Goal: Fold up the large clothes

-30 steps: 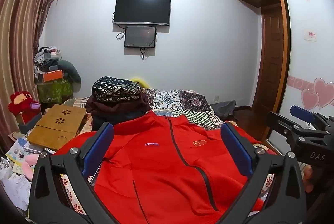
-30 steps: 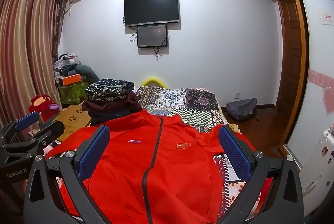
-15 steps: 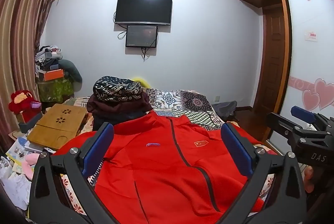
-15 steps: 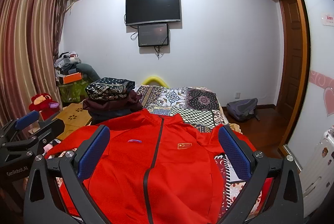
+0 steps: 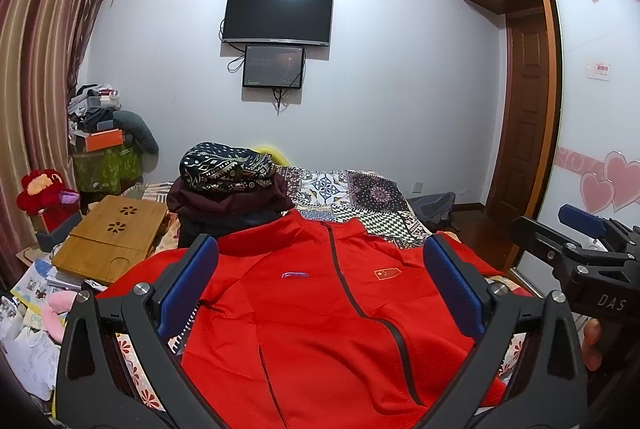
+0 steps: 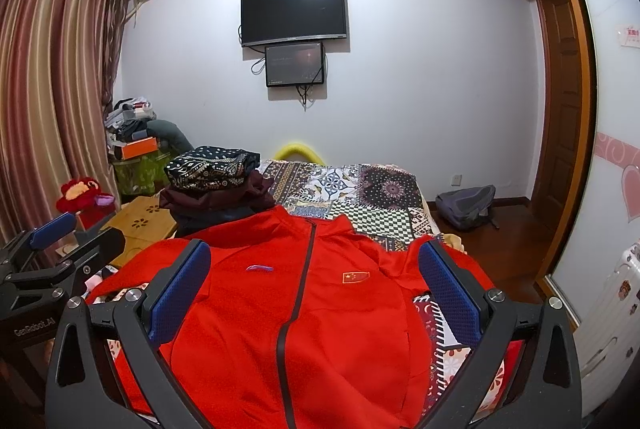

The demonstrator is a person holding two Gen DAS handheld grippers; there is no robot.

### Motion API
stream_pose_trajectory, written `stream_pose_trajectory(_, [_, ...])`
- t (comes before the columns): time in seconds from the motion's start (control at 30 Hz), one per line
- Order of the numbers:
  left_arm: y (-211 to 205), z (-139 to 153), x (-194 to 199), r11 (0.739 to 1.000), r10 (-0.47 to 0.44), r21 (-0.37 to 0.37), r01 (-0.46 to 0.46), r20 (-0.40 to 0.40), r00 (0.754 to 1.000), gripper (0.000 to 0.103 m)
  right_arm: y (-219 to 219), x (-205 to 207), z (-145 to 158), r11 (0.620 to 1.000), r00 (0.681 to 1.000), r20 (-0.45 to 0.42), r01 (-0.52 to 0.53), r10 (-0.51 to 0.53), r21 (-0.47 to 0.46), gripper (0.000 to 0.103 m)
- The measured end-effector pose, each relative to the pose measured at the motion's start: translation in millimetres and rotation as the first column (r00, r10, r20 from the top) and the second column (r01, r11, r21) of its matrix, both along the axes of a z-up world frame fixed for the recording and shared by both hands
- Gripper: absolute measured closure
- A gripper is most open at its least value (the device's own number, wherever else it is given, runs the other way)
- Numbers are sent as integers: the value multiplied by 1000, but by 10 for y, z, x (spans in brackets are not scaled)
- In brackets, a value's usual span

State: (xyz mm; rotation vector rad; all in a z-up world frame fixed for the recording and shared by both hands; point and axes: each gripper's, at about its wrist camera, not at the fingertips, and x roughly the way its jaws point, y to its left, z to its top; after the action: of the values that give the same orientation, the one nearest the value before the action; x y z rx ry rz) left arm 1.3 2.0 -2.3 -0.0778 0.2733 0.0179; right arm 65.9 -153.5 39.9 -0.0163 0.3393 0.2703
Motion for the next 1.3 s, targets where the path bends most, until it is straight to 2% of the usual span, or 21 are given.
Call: stream_pose_trajectory(1.3, [78, -71, 61, 1000, 19, -22, -20, -30, 999, 0, 27, 33, -32, 1000, 1000, -19, -1, 1, -1, 0])
